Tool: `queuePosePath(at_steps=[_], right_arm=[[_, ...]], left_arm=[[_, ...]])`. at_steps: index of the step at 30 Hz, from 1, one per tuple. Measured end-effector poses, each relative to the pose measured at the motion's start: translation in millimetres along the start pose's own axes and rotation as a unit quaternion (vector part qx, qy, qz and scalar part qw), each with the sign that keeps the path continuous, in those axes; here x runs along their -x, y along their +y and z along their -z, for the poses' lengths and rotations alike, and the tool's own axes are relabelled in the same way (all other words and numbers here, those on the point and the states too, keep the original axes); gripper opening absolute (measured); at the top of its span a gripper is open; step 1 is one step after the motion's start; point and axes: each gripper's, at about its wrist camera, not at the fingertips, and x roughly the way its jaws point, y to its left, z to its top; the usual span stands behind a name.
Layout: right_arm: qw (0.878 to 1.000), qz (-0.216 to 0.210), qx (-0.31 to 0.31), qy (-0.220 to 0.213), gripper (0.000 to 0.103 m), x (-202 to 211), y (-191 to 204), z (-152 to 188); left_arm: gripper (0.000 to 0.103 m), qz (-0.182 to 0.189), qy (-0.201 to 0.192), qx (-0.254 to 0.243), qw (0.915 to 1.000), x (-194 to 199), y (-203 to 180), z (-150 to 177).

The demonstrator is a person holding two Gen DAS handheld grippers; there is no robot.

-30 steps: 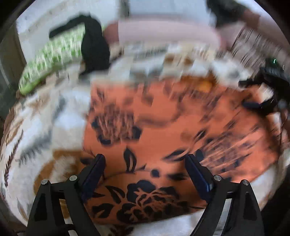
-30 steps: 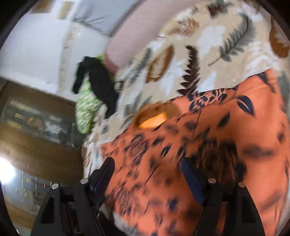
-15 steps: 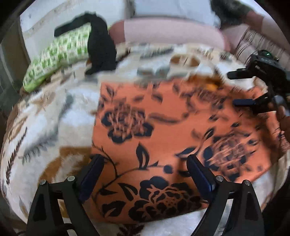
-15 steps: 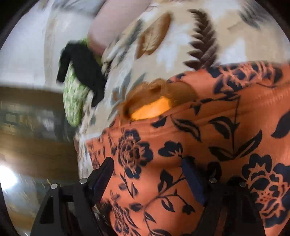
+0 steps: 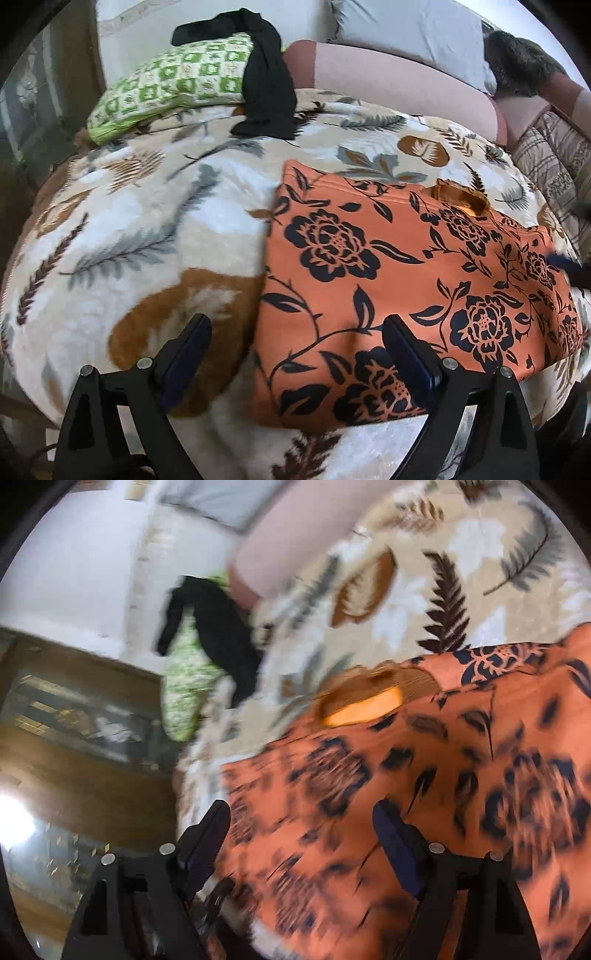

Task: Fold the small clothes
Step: 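Smooth the folded blouse with both grippers, pressing the edges flat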

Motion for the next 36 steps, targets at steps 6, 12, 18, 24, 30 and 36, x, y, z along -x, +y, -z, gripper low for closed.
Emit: queuePosePath(at_steps=[6,12,18,24,30,36], right_arm=[[0.998,0.035,-0.015,0.047,0.084,-13.2,-36.8,60.6],[1.000,0.026,0.004,0.005,0.083,9.2,-21.1,65.4],[0.994,0.038,-0.097,-0.027,0.081,33.6,-86.8,82.9],[0.995,0.010,-0.084,-0.054,0.082,77.3,-73.7,55.6],[0.993,-0.038,-0.108,0.000,0.083,49.2,-101.9,-26.0],[0.979,-0.008,-0.166,-0.116,0.082,80.1,-172.3,-84.7]], left_arm=[[0.094,-0.027,0.043,-0.021,0.9985,-20.9,3.5,14.0],[0.094,-0.021,0.000,-0.004,0.9998,5.7,10.6,16.7],[0.094,-0.026,0.029,-0.086,0.9955,-12.2,-27.6,16.9],[0.094,0.007,-0.001,-0.093,0.9956,0.7,-51.0,8.9],[0.094,0.018,0.006,-0.119,0.9927,-12.3,-78.0,3.1],[0.094,0.024,0.000,-0.117,0.9929,-13.5,-79.7,6.5]])
